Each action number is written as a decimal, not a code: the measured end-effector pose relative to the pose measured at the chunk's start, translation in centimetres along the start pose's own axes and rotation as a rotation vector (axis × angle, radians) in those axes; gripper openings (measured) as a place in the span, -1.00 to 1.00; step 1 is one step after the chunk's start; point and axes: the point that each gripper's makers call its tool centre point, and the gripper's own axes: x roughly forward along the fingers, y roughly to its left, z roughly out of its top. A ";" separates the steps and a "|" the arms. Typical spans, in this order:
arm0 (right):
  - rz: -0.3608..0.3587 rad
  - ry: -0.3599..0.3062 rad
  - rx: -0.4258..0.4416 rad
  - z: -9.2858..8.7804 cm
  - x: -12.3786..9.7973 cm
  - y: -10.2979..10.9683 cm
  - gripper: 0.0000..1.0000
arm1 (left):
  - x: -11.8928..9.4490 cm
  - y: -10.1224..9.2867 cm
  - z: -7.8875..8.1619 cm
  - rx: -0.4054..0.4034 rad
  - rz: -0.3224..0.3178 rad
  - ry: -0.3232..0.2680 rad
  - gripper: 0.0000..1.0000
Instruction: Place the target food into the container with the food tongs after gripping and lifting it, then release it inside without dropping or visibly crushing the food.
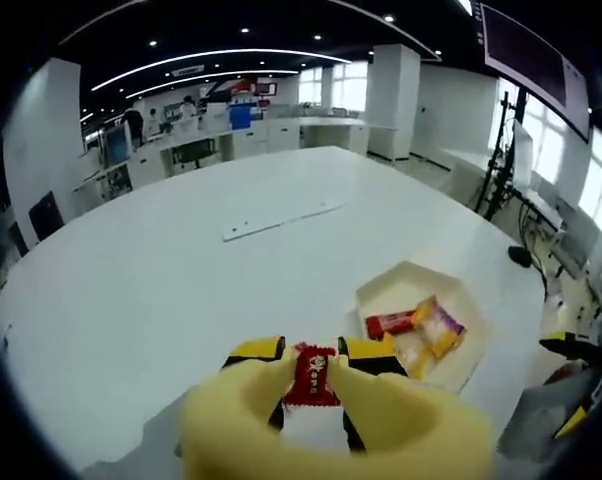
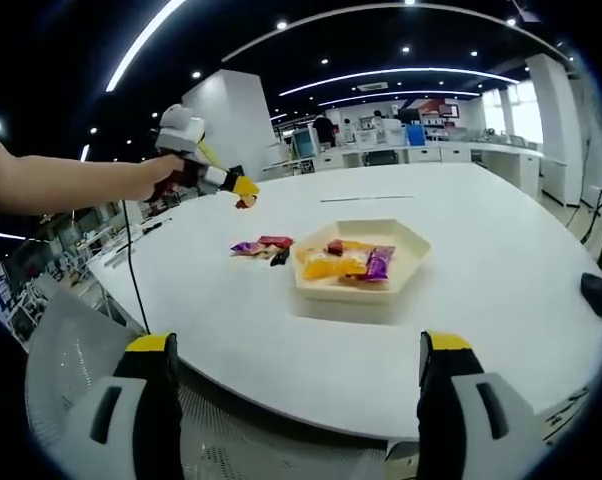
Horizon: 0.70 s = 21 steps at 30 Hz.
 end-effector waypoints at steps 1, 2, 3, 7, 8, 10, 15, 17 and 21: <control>0.000 0.001 -0.001 0.0 0.0 0.0 0.99 | 0.1 -0.3 0.0 0.005 -0.004 0.002 -0.65; 0.000 0.001 -0.001 0.0 0.0 0.0 0.99 | 0.2 -0.5 0.0 0.008 -0.007 0.003 -0.65; 0.000 0.000 0.000 0.0 0.0 0.0 0.99 | 0.4 -0.7 0.1 0.009 -0.012 0.004 -0.65; 0.001 0.000 0.000 0.0 0.0 0.0 0.99 | 0.8 -1.6 0.5 0.014 -0.030 0.004 -0.65; 0.000 -0.001 0.001 0.0 0.0 0.0 0.99 | 0.9 -1.8 0.7 0.022 -0.031 0.003 -0.65; 0.000 0.000 0.001 0.0 0.0 0.0 0.99 | 1.1 -2.1 0.9 0.023 -0.039 0.003 -0.65; 0.004 0.000 0.002 0.0 0.0 0.1 0.99 | 1.5 -2.8 1.5 0.035 -0.045 -0.004 -0.65; 0.004 -0.001 0.002 0.0 0.0 0.1 0.99 | 1.6 -3.1 1.7 0.033 -0.050 -0.004 -0.65; 0.005 -0.004 0.002 0.1 0.0 0.1 0.99 | 2.0 -3.9 2.0 0.044 -0.059 -0.004 -0.65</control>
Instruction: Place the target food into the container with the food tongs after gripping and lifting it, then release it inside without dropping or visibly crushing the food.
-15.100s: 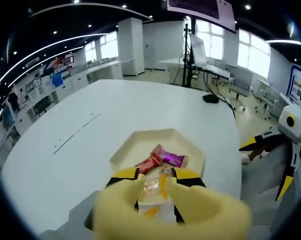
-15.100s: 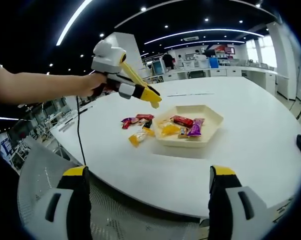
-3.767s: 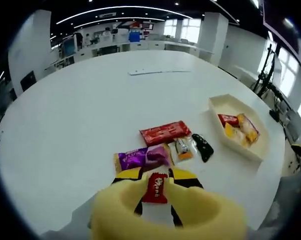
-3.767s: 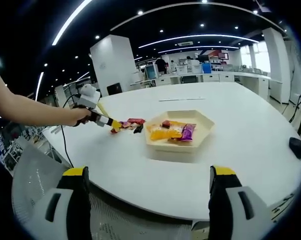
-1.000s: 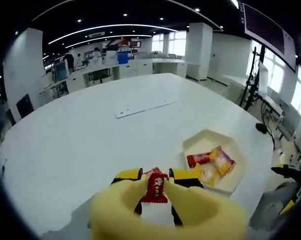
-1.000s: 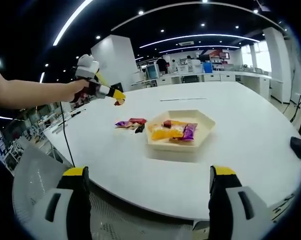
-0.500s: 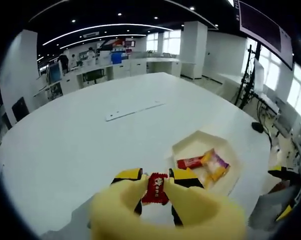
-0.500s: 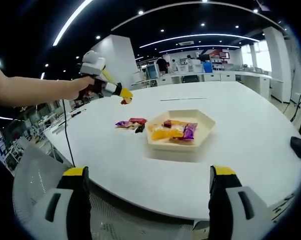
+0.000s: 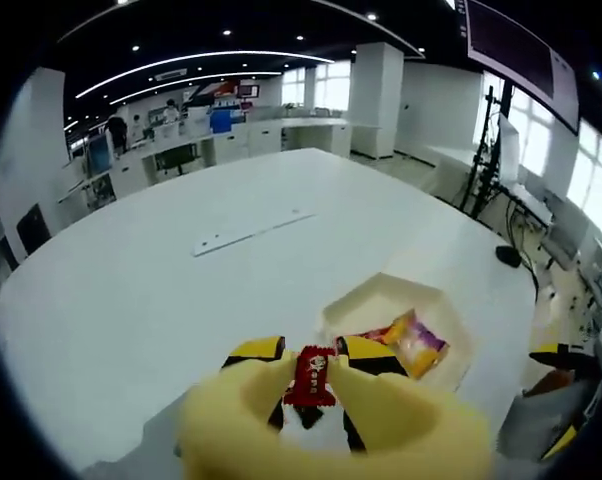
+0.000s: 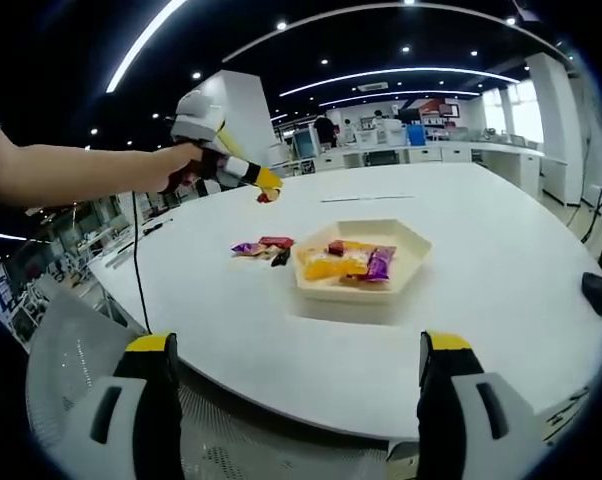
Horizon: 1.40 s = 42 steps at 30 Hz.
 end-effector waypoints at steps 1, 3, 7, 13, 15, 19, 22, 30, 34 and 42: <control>0.000 -0.001 0.000 0.0 0.0 0.0 0.99 | 0.1 -0.2 0.1 0.002 -0.003 0.000 -0.65; 0.000 -0.003 0.000 0.0 0.0 0.0 0.99 | 0.2 -0.7 0.3 0.007 -0.009 0.000 -0.65; 0.001 -0.004 0.000 0.0 0.0 0.0 0.99 | 0.6 -1.4 0.7 0.016 -0.020 -0.001 -0.65; 0.002 -0.006 0.000 0.0 0.0 0.1 0.99 | 1.0 -2.4 1.0 0.024 -0.034 -0.001 -0.65; 0.002 -0.006 0.001 0.0 0.0 0.1 0.99 | 1.1 -2.7 1.1 0.022 -0.042 -0.003 -0.65; 0.002 -0.006 0.000 0.1 0.0 0.1 0.99 | 1.5 -3.5 1.5 0.023 -0.053 -0.009 -0.65; 0.000 -0.009 0.000 0.1 0.0 0.1 0.99 | 1.9 -4.1 1.6 0.027 -0.062 -0.005 -0.65; -0.001 -0.007 0.002 0.1 0.0 0.1 0.99 | 2.6 -5.6 2.1 0.046 -0.089 0.000 -0.64; 0.000 -0.007 0.002 0.1 0.0 0.1 0.99 | 2.8 -6.1 2.3 0.050 -0.097 -0.001 -0.64; 0.003 -0.010 0.002 0.1 0.0 0.1 0.99 | 3.2 -7.2 2.8 0.064 -0.110 -0.002 -0.64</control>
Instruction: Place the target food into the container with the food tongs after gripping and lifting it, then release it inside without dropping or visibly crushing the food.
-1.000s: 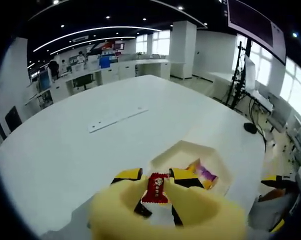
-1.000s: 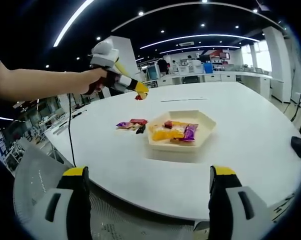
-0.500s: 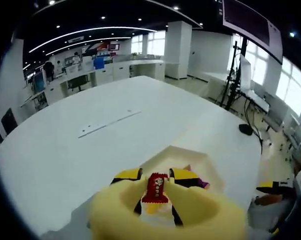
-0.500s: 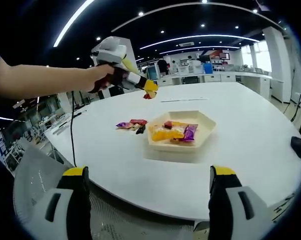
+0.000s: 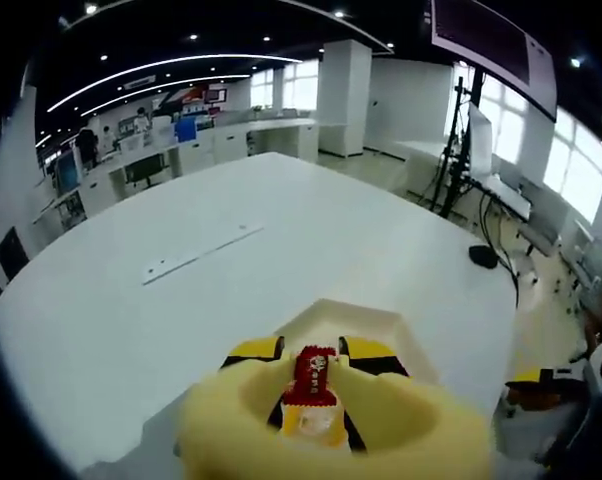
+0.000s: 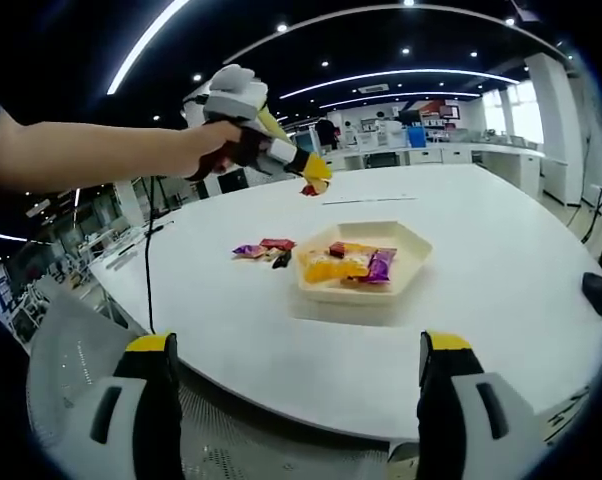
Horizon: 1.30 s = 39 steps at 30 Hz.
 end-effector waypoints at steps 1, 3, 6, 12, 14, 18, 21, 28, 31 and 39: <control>0.000 0.000 0.001 0.0 0.0 0.0 0.99 | 0.0 -0.1 0.0 0.000 -0.002 0.000 -0.64; 0.001 0.002 0.000 0.0 0.0 0.0 0.99 | 0.1 -0.2 0.1 0.004 -0.006 -0.001 -0.63; 0.001 0.003 0.001 0.0 0.0 0.0 0.99 | 0.2 -0.7 0.2 0.007 -0.031 -0.005 -0.57; 0.003 0.005 0.001 -0.1 0.0 0.1 0.99 | 0.2 -0.8 0.4 -0.008 -0.032 -0.018 -0.55; 0.003 0.004 0.001 -0.1 0.0 0.1 0.99 | 0.1 -0.7 0.4 -0.012 -0.031 -0.020 -0.55; 0.003 0.005 0.001 -0.1 0.0 0.1 0.99 | 0.1 -0.5 0.2 -0.022 -0.029 -0.014 -0.54; 0.003 0.005 0.001 -0.1 0.0 0.1 0.99 | -0.1 -0.4 0.1 -0.028 -0.026 -0.014 -0.55; 0.003 0.007 0.001 -0.1 0.0 0.1 0.99 | -0.5 0.1 -0.2 -0.037 -0.023 -0.011 -0.55; 0.003 0.008 0.001 -0.2 0.0 0.1 0.99 | -0.7 0.4 -0.5 -0.041 -0.019 -0.009 -0.54; 0.005 0.012 0.001 -0.2 0.0 0.1 0.99 | -1.3 1.7 -1.7 -0.060 -0.003 -0.004 -0.54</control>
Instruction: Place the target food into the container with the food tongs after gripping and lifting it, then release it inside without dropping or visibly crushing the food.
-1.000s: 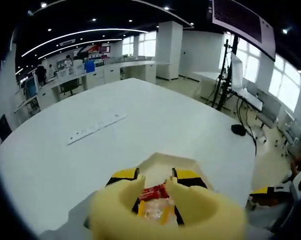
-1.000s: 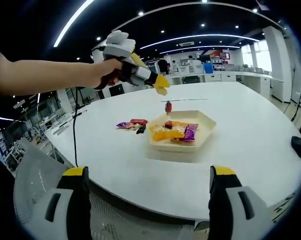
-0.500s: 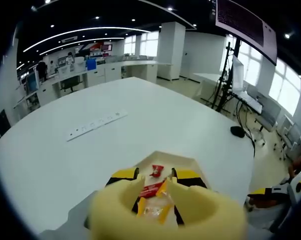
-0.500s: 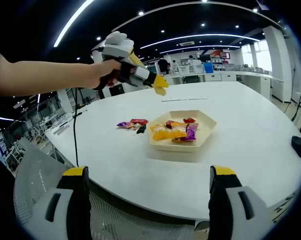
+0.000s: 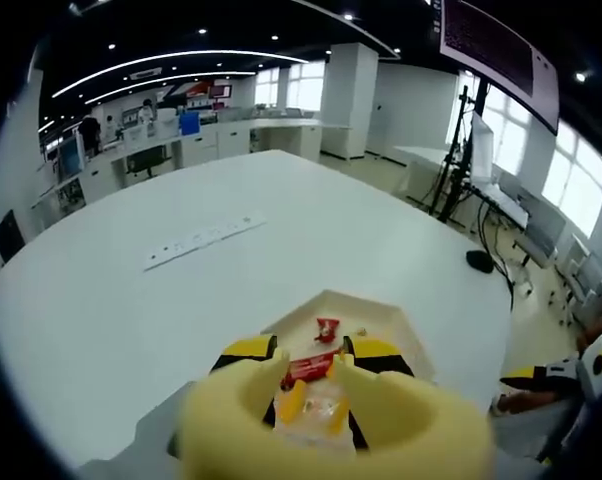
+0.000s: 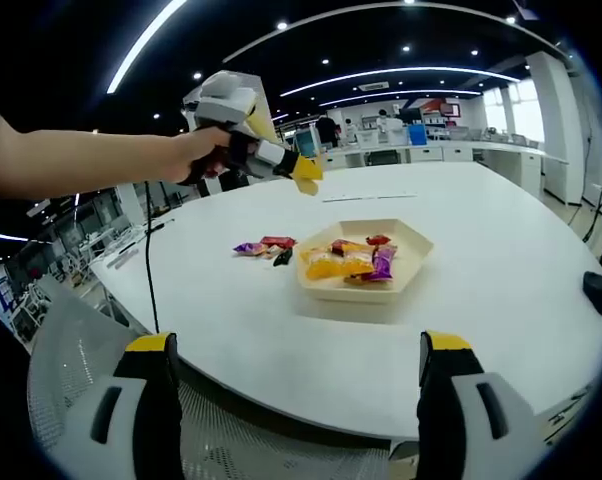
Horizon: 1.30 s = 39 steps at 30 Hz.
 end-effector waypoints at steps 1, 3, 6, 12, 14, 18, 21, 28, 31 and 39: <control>0.000 0.000 0.000 0.0 0.0 0.0 0.99 | -0.1 0.3 -0.2 -0.005 0.004 0.002 -0.54; 0.001 0.001 0.000 0.0 0.0 0.0 0.99 | -0.4 0.7 -0.6 -0.011 0.010 0.004 -0.54; 0.002 0.003 0.000 0.0 0.0 0.0 0.99 | -0.7 1.4 -1.0 -0.018 0.019 0.008 -0.54; 0.003 0.006 -0.001 -0.1 0.0 0.0 0.99 | -1.5 2.8 -1.8 -0.034 0.040 0.010 -0.54; 0.004 0.008 0.000 -0.1 0.0 0.1 0.99 | -1.7 3.4 -2.1 -0.037 0.049 0.010 -0.54; 0.004 0.009 0.000 -0.1 0.0 0.1 0.99 | -2.2 4.3 -2.7 -0.046 0.062 0.014 -0.54; 0.004 0.012 0.000 -0.2 0.0 0.1 0.99 | -2.4 5.0 -3.3 -0.041 0.069 0.022 -0.54; 0.004 0.018 0.001 -0.3 0.0 0.1 0.99 | -3.3 7.1 -4.7 -0.026 0.088 0.045 -0.54; 0.005 0.022 -0.001 -0.3 0.1 0.1 0.99 | -3.8 7.5 -5.2 0.047 0.077 0.057 -0.54; 0.007 0.029 0.000 -0.4 0.1 0.1 0.99 | -4.8 9.2 -6.6 0.078 0.071 0.075 -0.55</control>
